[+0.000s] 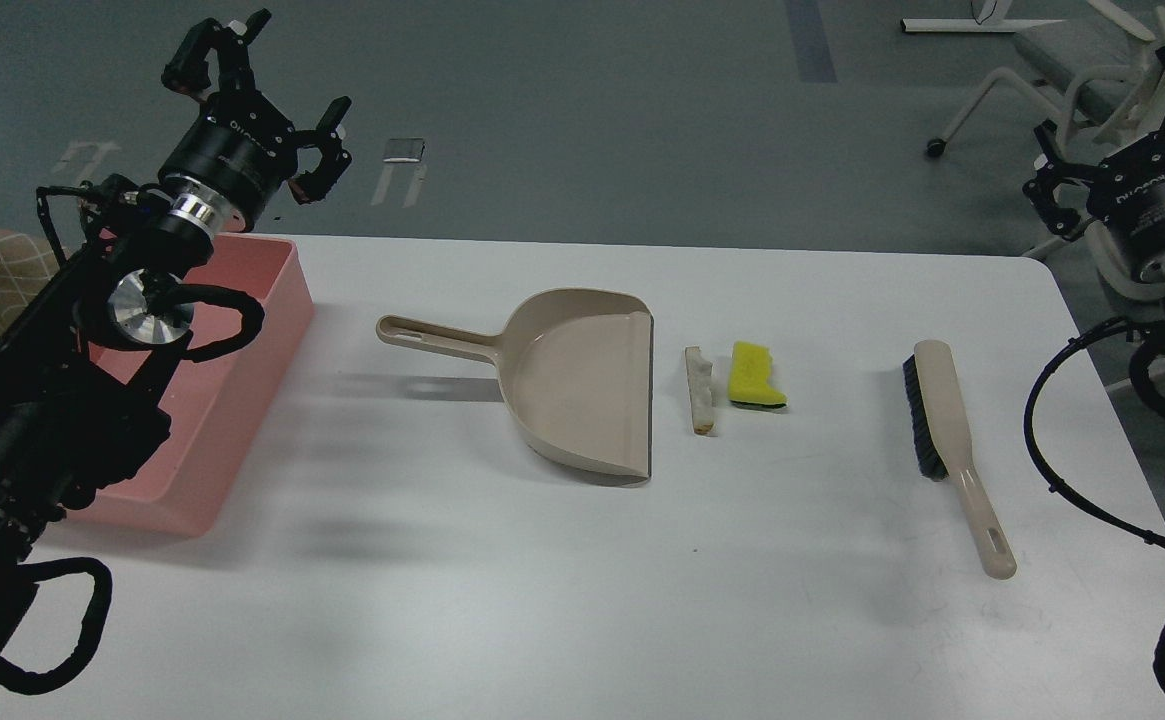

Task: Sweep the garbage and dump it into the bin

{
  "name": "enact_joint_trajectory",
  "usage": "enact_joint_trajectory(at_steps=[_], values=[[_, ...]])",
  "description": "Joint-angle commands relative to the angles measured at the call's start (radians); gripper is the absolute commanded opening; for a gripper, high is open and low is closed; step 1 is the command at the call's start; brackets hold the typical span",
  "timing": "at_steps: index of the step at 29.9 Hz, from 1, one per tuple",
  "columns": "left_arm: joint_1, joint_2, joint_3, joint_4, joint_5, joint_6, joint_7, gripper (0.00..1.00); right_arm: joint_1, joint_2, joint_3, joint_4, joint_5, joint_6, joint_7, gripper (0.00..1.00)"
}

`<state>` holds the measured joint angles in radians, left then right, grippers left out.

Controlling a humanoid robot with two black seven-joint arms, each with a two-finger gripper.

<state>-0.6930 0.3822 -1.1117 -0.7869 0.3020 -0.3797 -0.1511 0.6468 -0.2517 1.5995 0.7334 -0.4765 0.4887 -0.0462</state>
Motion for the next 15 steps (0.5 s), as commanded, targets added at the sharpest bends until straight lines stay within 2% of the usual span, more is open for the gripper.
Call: enact_joint_trajectory(at_steps=[1,15], values=[[-0.002,0.0,0.001,-0.003,0.002,0.005,-0.004,0.98,-0.004,0.011,-0.001,0.0,0.002,0.0,-0.001,1.0],[-0.008,0.0,0.006,0.002,0.0,0.005,-0.001,0.98,-0.007,0.0,0.002,0.001,0.007,0.0,-0.003,1.0]])
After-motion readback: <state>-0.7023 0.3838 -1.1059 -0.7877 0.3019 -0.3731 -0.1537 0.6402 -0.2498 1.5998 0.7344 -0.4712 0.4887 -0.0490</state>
